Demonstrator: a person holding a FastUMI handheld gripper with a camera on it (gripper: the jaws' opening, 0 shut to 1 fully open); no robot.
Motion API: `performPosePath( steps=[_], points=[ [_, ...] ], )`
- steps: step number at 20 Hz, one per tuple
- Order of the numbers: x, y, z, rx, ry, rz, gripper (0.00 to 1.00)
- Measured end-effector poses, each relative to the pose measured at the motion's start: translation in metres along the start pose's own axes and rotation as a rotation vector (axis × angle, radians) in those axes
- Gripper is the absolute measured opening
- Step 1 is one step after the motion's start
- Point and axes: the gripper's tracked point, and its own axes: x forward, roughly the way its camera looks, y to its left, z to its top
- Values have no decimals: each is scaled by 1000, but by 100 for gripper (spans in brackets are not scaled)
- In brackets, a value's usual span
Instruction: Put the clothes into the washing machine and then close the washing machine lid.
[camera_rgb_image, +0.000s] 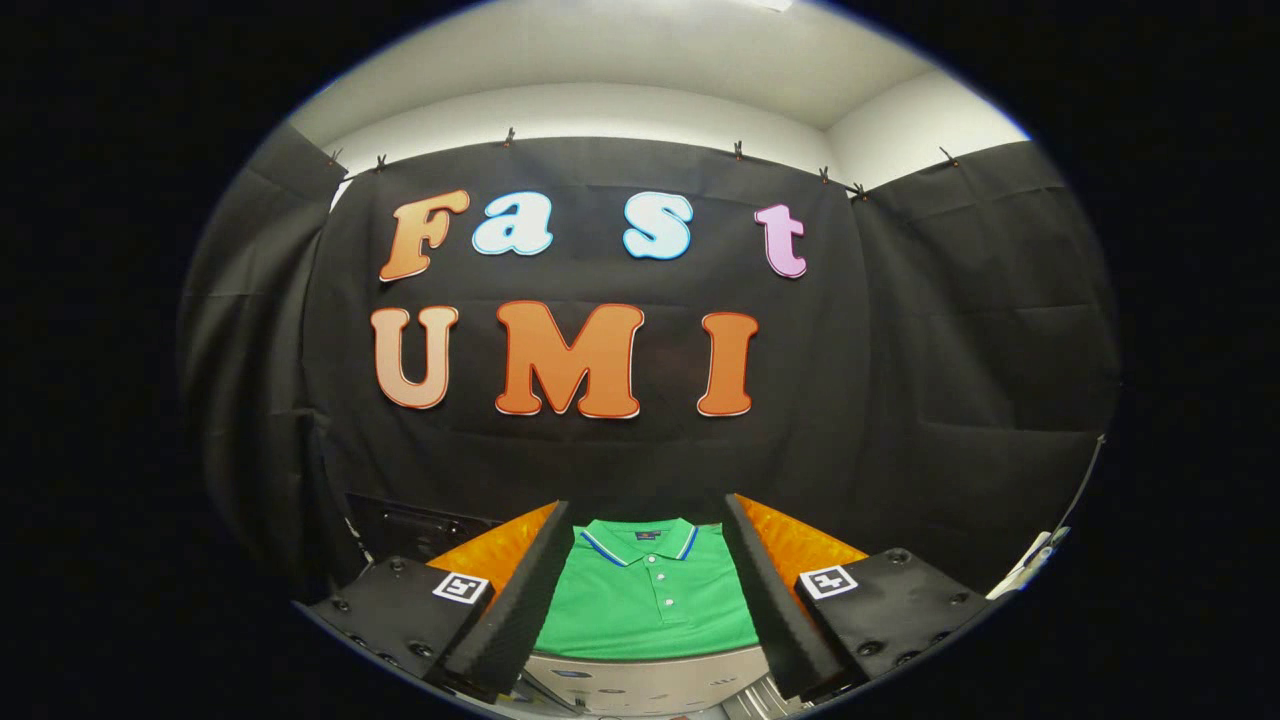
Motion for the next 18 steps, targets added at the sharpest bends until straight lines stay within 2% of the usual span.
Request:
performPosePath(
  steps=[5,10,18],
  points=[
    [50,-3,-29,14,87,1,97],
    [113,-2,-76,9,204,31,98],
    [184,-2,-164,81,467,58,98]
  ],
)
